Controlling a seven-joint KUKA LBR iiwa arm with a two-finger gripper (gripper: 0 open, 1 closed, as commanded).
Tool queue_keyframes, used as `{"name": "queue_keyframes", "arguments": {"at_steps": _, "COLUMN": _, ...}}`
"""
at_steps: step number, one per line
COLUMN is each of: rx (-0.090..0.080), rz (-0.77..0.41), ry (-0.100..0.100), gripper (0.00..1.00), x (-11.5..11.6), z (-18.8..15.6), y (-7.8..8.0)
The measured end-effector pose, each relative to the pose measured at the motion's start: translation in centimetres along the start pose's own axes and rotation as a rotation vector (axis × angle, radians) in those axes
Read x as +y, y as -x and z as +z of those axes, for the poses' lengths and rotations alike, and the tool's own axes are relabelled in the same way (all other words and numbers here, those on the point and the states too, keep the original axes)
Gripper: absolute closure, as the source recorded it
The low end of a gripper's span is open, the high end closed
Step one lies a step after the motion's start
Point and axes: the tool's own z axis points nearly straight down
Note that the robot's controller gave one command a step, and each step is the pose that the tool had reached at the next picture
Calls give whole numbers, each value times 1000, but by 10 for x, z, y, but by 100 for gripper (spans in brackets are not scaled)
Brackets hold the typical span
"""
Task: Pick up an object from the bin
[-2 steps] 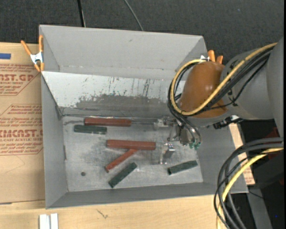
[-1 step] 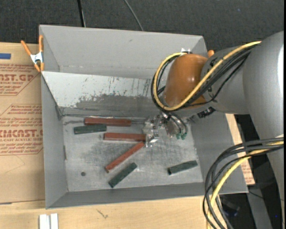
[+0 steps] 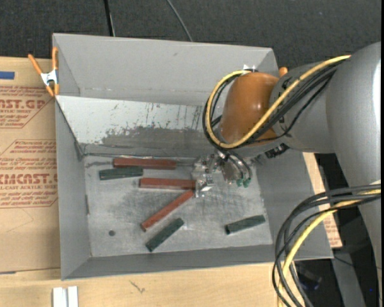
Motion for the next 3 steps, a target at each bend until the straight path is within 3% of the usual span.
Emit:
{"name": "queue_keyframes", "arguments": {"at_steps": 1, "rx": -7, "rz": -146, "ry": -1, "gripper": 100, "x": -14, "z": -165, "y": -11}}
{"name": "queue_keyframes", "arguments": {"at_steps": 2, "rx": -5, "rz": -146, "ry": 0, "gripper": 0, "x": -14, "z": -164, "y": -12}}
{"name": "queue_keyframes", "arguments": {"at_steps": 3, "rx": -5, "rz": -146, "ry": 0, "gripper": 0, "x": -14, "z": -164, "y": -12}}
